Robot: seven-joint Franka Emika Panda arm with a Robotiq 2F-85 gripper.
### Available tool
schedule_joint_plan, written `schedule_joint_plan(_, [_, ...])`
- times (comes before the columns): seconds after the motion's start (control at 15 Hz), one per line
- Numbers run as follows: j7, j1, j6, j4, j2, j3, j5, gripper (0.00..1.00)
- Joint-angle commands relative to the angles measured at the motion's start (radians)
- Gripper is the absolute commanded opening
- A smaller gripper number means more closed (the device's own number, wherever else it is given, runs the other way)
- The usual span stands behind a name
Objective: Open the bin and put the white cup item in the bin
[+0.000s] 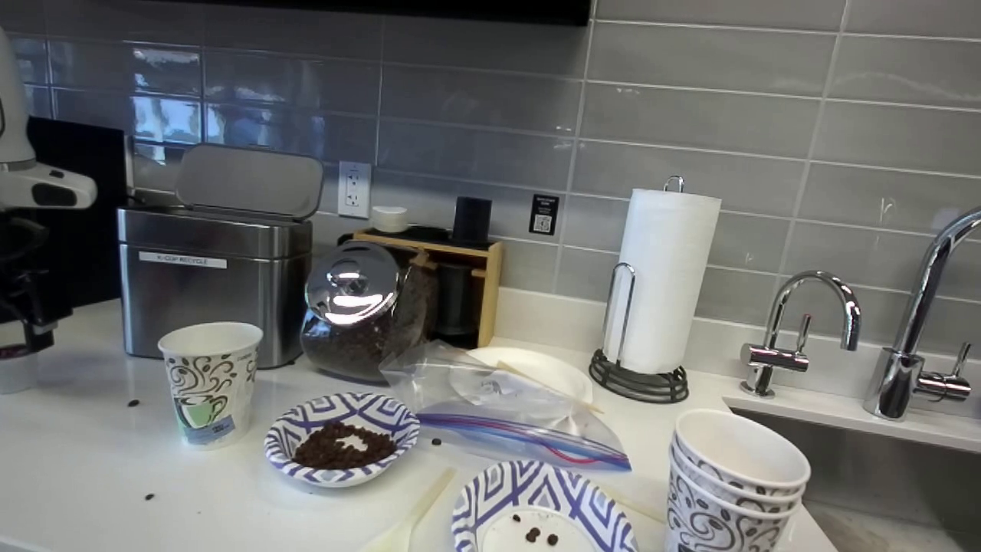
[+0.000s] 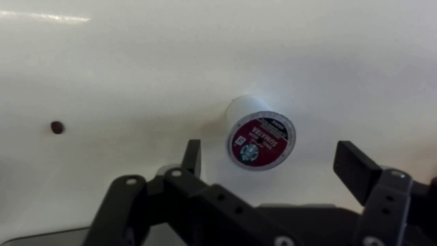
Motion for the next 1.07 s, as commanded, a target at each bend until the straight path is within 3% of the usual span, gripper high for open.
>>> schedule_joint_plan(0.0, [0.017, 0.034, -0.037, 0.046, 0.044, -0.023, -0.036, 1.00])
schedule_joint_plan(0.8, [0.020, 0.079, -0.056, 0.083, 0.091, -0.066, -0.065, 1.00])
schedule_joint_plan(0.93, [0.020, 0.081, -0.057, 0.086, 0.095, -0.066, -0.063, 0.93])
schedule_joint_plan(1.0, [0.019, 0.082, -0.058, 0.087, 0.097, -0.067, -0.064, 0.75])
